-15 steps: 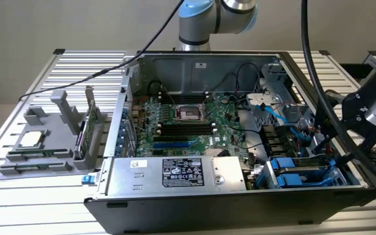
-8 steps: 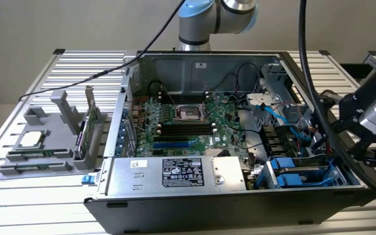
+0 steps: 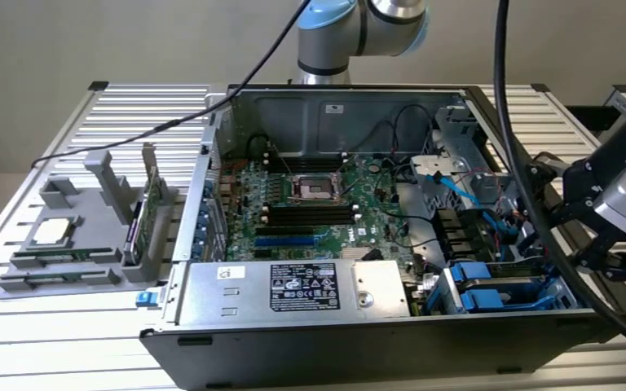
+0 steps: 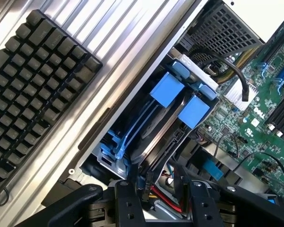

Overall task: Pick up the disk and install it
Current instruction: 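Insert the first disk wire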

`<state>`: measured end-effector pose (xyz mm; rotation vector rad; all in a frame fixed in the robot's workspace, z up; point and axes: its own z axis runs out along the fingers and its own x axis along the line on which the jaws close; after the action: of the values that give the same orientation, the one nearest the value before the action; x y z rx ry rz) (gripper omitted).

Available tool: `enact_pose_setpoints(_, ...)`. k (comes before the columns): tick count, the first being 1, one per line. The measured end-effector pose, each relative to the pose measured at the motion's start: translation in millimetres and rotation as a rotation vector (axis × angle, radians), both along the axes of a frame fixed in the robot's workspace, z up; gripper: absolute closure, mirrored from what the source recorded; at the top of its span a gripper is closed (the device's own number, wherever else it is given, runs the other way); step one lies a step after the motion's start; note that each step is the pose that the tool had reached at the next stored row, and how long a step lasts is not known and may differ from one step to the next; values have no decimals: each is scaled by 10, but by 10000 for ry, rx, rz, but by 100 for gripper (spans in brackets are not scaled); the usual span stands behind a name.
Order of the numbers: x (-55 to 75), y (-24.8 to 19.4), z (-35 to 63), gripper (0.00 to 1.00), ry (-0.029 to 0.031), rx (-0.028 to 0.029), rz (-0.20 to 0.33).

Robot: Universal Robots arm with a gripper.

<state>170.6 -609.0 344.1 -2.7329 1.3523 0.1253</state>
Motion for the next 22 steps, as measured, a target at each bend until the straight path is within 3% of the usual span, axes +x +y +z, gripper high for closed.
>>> enact_pose_setpoints(9, -15, -12, -22, 56, -54, 22, -238)
enact_pose_setpoints(22, -15, -13, -58, 56, -56, 77, -1206)
